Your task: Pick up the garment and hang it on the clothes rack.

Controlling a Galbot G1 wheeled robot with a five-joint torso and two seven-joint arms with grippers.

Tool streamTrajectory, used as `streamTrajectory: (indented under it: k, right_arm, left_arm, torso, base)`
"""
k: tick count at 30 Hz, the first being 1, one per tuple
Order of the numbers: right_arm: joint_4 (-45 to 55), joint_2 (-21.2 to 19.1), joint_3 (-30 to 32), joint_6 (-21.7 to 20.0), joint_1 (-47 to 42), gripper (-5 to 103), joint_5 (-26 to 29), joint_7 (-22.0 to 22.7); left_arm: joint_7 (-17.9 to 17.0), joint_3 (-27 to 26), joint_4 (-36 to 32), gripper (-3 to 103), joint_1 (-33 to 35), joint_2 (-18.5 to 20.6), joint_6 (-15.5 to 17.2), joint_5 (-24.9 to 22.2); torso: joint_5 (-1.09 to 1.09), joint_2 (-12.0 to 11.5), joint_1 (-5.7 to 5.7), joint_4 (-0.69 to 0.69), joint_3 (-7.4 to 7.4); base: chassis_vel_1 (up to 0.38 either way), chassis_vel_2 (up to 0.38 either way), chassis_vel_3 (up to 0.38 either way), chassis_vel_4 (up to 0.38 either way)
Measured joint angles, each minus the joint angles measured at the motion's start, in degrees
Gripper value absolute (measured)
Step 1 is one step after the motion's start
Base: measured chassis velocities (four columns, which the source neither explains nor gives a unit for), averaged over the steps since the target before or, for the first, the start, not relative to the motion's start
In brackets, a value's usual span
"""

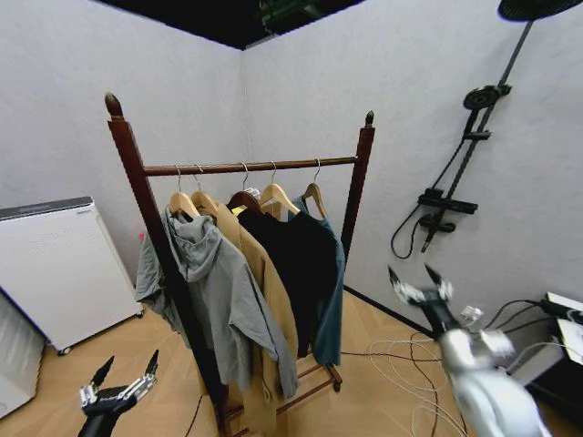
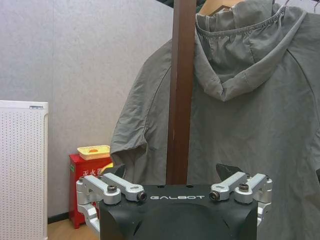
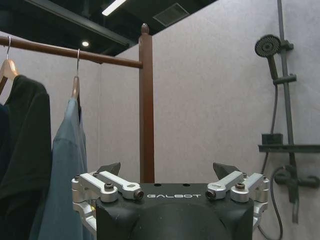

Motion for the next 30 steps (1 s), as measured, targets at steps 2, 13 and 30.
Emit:
streamTrajectory:
  k: [2, 13, 30]
  right_arm:
    - [0.3, 1.4, -0.5, 2.5, -3.1, 100, -0.7, 0.0]
    - [4.0, 4.2, -3.9, 4.5, -11.4, 100, -2.8, 2.2]
    - [3.9, 4.0, -4.1, 4.1, -10.8, 100, -2.8, 2.3]
  left_arm:
    - [0.0, 0.0, 0.0, 100, 0.0, 0.0, 0.0, 0.0]
    - [0.0, 0.0, 0.0, 100, 0.0, 0.0, 0.0, 0.0]
    - [0.0, 0.0, 0.0, 100, 0.0, 0.0, 0.0, 0.0]
  torso:
    - [0.0, 0.0, 0.0, 0.0, 0.0]
    - [0.01, 0.0, 0.01, 0.01, 0.01]
    - [0.01, 0.0, 0.02, 0.0, 0.02]
  base:
    - [0.0, 0.0, 0.0, 0.0]
    - [0.0, 0.0, 0.0, 0.0]
    - [0.0, 0.0, 0.0, 0.0]
